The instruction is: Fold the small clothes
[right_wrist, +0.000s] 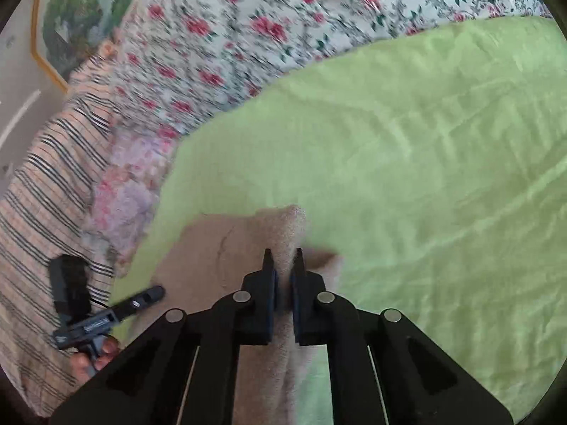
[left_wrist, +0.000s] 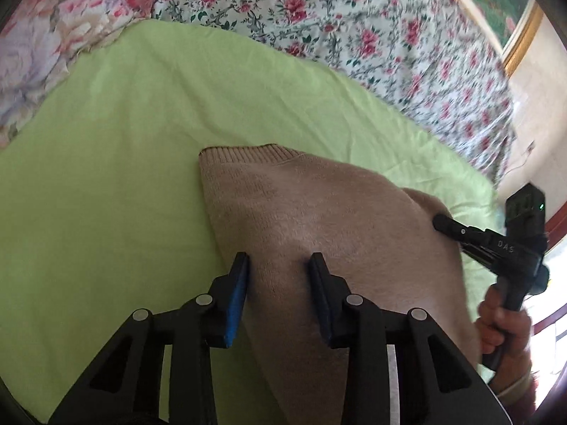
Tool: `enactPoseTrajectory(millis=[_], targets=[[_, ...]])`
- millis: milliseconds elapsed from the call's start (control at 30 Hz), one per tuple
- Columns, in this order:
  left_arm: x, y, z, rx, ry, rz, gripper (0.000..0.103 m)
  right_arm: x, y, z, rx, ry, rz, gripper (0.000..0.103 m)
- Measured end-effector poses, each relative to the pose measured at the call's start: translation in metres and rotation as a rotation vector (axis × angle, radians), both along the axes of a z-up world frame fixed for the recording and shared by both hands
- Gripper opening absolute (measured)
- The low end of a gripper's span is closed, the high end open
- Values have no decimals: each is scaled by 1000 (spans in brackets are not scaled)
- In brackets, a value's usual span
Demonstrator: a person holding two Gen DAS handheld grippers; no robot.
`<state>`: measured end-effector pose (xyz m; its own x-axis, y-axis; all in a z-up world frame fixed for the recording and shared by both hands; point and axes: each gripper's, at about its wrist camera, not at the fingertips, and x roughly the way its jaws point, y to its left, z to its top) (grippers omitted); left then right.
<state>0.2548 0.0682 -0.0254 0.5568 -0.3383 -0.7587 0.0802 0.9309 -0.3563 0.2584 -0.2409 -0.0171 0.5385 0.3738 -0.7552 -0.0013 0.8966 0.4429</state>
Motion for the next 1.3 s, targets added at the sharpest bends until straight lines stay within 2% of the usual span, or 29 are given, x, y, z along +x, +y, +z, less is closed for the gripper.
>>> enactPoseTrajectory(millis=[67, 100, 167, 233, 333, 433, 567, 667, 733, 867, 1000, 1067, 1133, 1167, 1200, 1233, 1267, 1300], targets=[[0, -6, -3, 40, 2, 3, 35, 2, 4, -13, 19, 37, 32, 9], [-3, -8, 0, 53, -5, 4, 35, 0, 4, -15, 30, 41, 28, 12], [-14, -6, 9, 58, -20, -3, 35, -9, 1, -9, 64, 30, 13, 13], [-29, 1, 18, 63, -36, -5, 35, -24, -1, 3, 80, 2, 3, 25], [-74, 13, 35, 46, -77, -17, 36, -55, -1, 19, 89, -40, 20, 44], [-125, 17, 42, 50, -115, -42, 38, -94, -1, 24, 104, -50, 43, 44], [-196, 13, 31, 85, -123, -60, 48, -151, -2, 19, 123, -48, 44, 45], [-231, 9, 21, 82, -117, -56, 49, -180, 1, 14, 127, -42, 42, 45], [-247, 5, 16, 67, -122, -61, 54, -192, 4, 12, 126, -48, 49, 45], [-247, -11, 8, 72, -116, -90, 55, -201, 10, 6, 128, -43, 65, 45], [-236, -30, -3, 187, -124, -57, 56, -202, 20, -1, 126, -45, 80, 45], [-228, -35, -7, 243, -124, -13, 55, -201, 28, -6, 121, -46, 96, 45], [-222, -40, -11, 333, -153, 70, 55, -199, 36, -12, 133, -41, 111, 44], [-219, -41, -16, 362, -141, 104, 55, -197, 40, -14, 131, -34, 120, 41], [-217, -41, -18, 362, -123, 127, 42, -196, 43, -16, 119, -23, 130, 18], [-217, -39, -19, 338, -113, 137, 28, -194, 44, -15, 105, -15, 134, 6], [-219, -39, -15, 313, -115, 143, 14, -193, 44, -8, 106, -29, 137, 6], [-227, -42, -6, 340, -152, 166, 12, -196, 42, 7, 125, -82, 155, 6]])
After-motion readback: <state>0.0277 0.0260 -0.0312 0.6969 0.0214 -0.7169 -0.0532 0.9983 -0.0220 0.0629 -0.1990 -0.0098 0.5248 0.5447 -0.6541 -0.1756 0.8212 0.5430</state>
